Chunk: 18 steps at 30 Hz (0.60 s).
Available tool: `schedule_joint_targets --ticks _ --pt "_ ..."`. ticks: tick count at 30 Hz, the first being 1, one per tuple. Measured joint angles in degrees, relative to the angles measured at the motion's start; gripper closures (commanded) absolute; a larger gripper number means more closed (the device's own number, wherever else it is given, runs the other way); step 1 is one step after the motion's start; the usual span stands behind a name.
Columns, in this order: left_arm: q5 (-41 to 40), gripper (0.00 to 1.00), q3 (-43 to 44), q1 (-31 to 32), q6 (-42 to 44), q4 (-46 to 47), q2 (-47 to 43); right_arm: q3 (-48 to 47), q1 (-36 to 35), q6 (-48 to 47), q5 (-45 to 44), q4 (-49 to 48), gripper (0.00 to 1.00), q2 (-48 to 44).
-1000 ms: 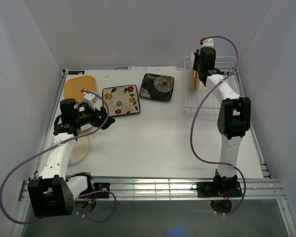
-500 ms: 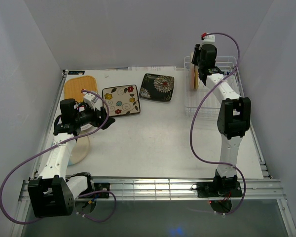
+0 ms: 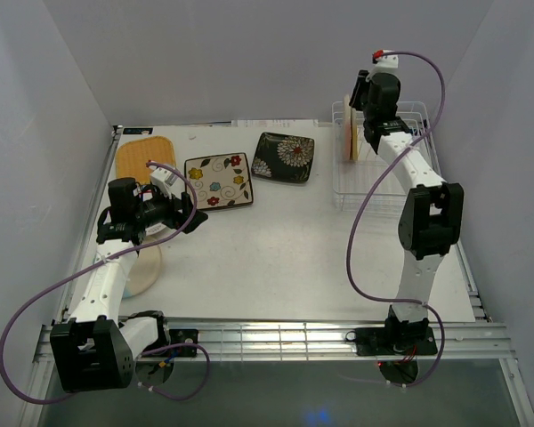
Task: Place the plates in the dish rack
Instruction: Insert the plate into the dish rack, then pick up the plate at the center of the board.
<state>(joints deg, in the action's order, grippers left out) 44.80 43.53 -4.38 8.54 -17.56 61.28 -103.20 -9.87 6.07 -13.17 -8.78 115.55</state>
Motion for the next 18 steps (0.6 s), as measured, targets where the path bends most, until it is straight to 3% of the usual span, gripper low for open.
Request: schedule_joint_targets --ticks 3,5,10,18 --pt "-0.1 0.02 0.0 0.0 0.0 0.0 0.0 0.4 -0.2 1.1 0.5 0.3 0.58 -2.8" --pt "-0.2 0.02 0.0 0.0 0.0 0.0 0.0 2.5 -0.5 1.6 0.7 0.2 0.49 -5.7" --pt "-0.2 0.02 0.0 0.0 0.0 0.0 0.0 5.5 -2.6 1.6 0.9 0.2 0.42 -11.2" --pt "-0.3 0.02 0.0 0.0 0.3 0.0 0.0 9.7 -12.9 -3.7 -1.6 -1.0 0.27 -13.4"
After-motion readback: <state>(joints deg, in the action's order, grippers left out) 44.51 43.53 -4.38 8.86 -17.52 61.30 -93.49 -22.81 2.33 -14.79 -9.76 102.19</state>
